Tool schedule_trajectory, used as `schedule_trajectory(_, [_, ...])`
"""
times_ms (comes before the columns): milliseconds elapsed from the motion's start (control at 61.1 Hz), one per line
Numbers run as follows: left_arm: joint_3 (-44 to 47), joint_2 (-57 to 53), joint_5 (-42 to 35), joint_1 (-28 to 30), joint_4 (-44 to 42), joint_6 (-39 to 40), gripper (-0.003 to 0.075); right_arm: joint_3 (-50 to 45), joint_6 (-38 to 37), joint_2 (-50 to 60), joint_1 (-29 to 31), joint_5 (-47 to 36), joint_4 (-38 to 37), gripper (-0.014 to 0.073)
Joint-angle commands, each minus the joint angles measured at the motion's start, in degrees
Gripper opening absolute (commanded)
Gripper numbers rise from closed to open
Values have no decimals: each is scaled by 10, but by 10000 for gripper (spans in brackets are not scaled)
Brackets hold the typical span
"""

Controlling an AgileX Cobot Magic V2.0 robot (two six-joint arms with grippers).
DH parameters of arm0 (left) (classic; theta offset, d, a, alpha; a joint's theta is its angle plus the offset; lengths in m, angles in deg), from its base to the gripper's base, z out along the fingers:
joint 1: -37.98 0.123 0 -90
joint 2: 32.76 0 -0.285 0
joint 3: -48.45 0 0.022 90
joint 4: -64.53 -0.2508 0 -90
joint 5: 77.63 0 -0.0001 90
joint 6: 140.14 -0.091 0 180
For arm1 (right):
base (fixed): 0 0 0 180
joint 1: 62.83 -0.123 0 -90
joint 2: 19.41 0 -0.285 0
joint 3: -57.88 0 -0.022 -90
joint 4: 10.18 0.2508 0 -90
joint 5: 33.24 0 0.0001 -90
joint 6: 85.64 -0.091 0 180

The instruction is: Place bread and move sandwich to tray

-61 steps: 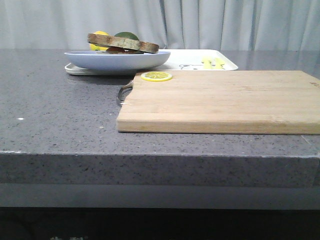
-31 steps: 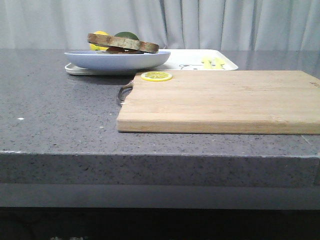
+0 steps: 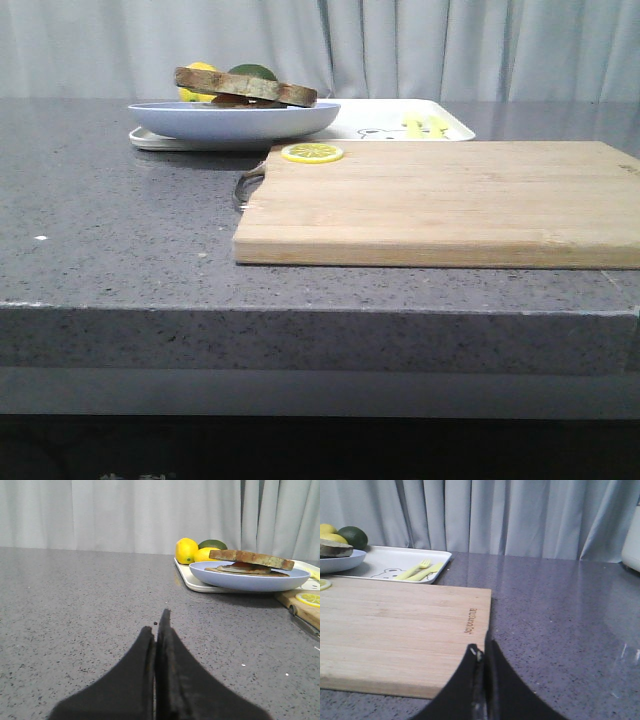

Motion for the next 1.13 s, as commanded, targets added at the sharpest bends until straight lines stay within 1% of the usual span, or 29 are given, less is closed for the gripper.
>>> schedule_trajectory(0, [3, -12, -48, 1, 0, 6, -17, 2, 6, 14, 14, -48, -5, -118])
schedule_trajectory(65, [3, -12, -48, 1, 0, 6, -17, 2, 6, 14, 13, -48, -5, -118])
schedule_trajectory(295, [3, -12, -48, 1, 0, 6, -17, 2, -35, 14, 12, -46, -5, -118])
schedule_trajectory(1113, [3, -12, -48, 1, 0, 6, -17, 2, -35, 14, 12, -46, -5, -118])
